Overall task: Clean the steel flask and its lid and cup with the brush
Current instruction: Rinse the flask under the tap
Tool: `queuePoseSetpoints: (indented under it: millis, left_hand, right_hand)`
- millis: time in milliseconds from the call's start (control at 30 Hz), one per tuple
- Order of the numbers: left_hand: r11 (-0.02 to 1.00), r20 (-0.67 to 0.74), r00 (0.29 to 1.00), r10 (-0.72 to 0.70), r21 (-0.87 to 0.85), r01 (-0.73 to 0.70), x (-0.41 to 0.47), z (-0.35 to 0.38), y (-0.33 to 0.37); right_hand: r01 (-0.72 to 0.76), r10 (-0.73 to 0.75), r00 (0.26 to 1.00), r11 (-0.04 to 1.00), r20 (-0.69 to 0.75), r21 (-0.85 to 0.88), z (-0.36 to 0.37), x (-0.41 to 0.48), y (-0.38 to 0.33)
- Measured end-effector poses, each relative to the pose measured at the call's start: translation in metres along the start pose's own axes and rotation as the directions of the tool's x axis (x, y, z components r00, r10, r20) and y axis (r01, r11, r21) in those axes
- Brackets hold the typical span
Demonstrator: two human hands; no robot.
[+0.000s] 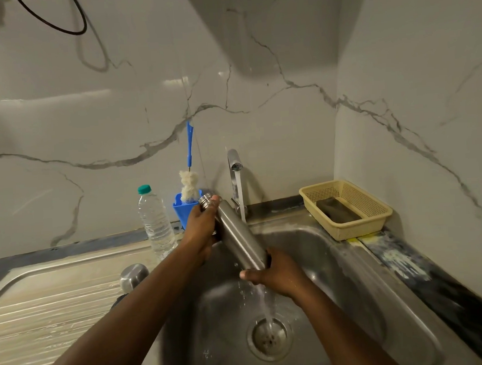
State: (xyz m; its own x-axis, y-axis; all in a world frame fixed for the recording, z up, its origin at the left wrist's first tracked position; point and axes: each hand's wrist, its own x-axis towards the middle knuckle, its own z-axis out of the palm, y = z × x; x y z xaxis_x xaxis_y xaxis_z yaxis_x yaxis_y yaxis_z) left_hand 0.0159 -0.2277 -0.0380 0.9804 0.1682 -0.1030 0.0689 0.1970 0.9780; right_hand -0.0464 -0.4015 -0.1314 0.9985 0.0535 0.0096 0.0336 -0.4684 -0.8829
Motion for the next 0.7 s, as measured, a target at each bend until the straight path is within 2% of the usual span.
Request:
queuePoseSetpoints:
  millis: [133,267,367,500,600,700]
  left_hand:
    - [0.998,-0.015,0.999,0.038,0.060,-0.037,-0.003,0.007,-0.010]
    - [0.996,-0.026,0.999,0.028,0.083,-0.025,-0.005,0.012,-0.015]
    - [0.996,-0.033,0.998,0.046,0.079,-0.043,-0.005,0.011,-0.009]
    - [0.996,-0.061,0.996,0.059,0.077,-0.055,-0.004,0.006,-0.004]
    - [0.997,-0.078,0.996,0.036,0.076,-0.030,-0.004,0.002,-0.007]
    - [0.998,-0.035,0.999,-0.014,0.063,0.016,-0.006,0.004,-0.010]
  right_hand:
    - [0.161,-0.177,0.979,0.975,-0.098,-0.153,0.003,-0.003,-0.007]
    - [0.230,-0.249,0.952,0.965,-0.175,-0.125,0.004,-0.004,-0.011]
    - [0.183,-0.192,0.970,0.980,-0.147,-0.072,0.003,-0.005,-0.011]
    - [0.000,0.001,1.000,0.999,-0.027,0.035,-0.001,-0.005,-0.007]
    - [-0.027,0.026,0.998,1.000,0.064,0.014,-0.004,-0.006,-0.007]
    - [-0.017,0.018,0.998,1.000,0.065,-0.014,-0.004,-0.007,-0.007]
